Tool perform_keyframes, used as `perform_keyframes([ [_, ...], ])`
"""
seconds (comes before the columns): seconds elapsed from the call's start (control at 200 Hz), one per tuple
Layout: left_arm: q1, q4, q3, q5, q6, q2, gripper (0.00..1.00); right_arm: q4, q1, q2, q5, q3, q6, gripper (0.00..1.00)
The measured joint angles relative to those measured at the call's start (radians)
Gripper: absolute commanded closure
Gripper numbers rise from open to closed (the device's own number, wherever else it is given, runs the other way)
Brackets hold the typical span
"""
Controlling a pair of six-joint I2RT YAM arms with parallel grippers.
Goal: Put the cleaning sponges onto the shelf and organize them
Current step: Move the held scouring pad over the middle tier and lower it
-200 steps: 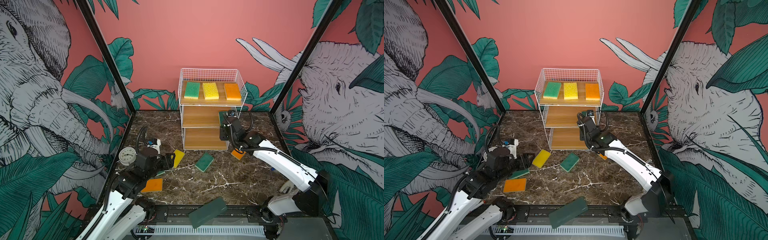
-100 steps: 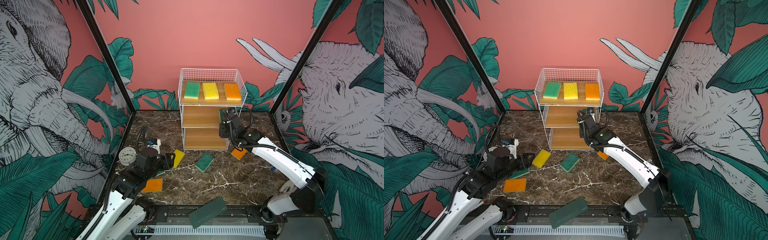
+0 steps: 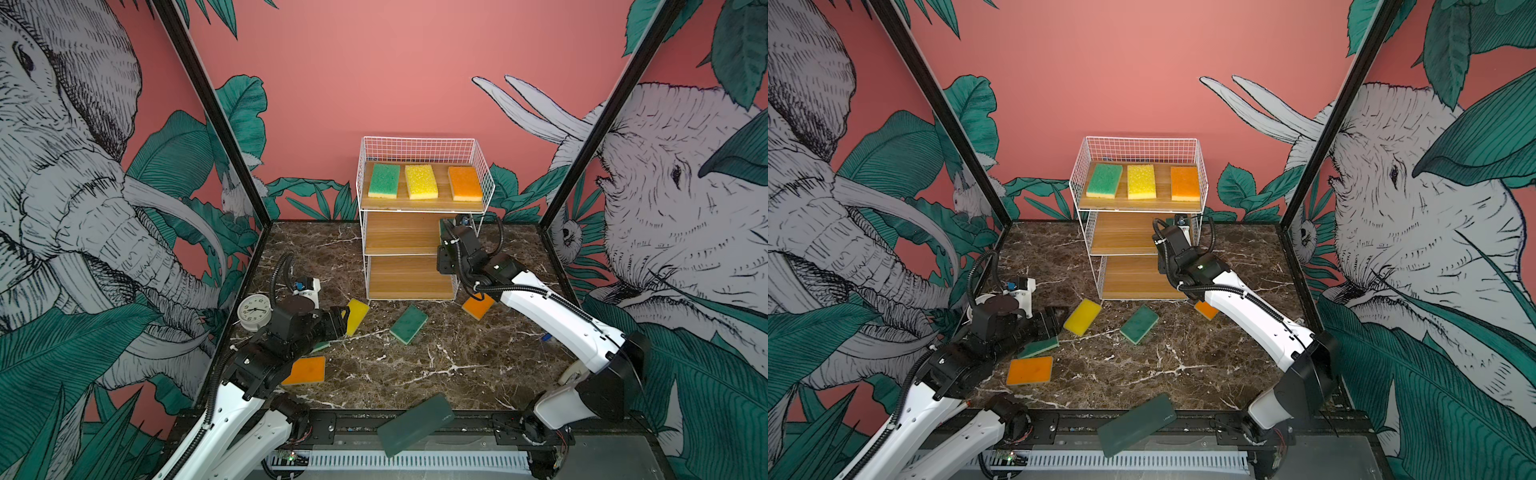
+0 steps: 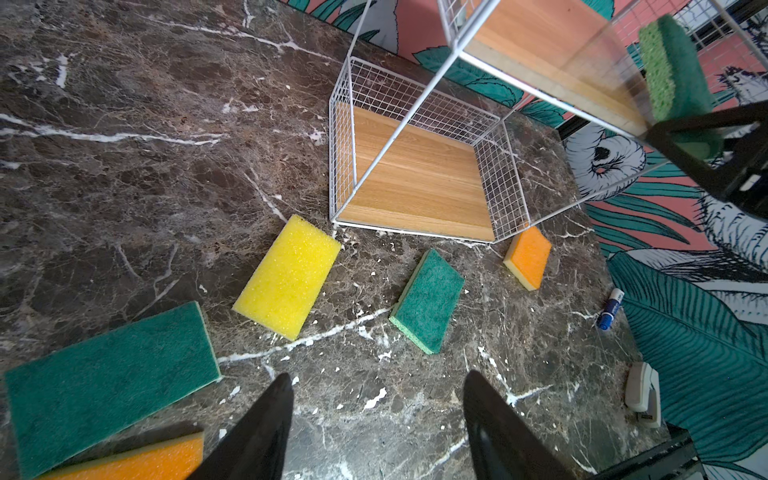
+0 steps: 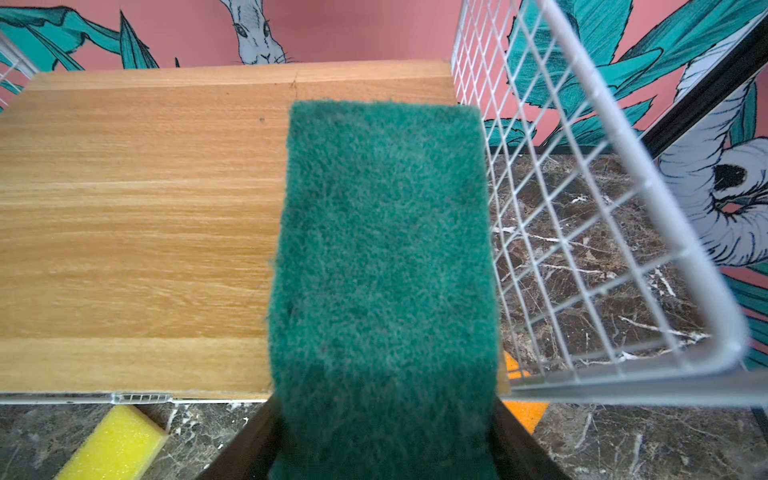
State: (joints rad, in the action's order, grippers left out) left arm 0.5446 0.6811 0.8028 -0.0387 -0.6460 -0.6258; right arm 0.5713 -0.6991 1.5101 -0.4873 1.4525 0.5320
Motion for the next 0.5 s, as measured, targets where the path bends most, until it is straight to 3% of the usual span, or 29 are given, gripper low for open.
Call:
perform_keyframes([
  [0.5, 0.000, 0.000, -0.003, -0.003, -0.002, 0.028, 0.33, 0.002, 0.001, -0.016, 0.010, 0.000, -0.002, 0.25],
])
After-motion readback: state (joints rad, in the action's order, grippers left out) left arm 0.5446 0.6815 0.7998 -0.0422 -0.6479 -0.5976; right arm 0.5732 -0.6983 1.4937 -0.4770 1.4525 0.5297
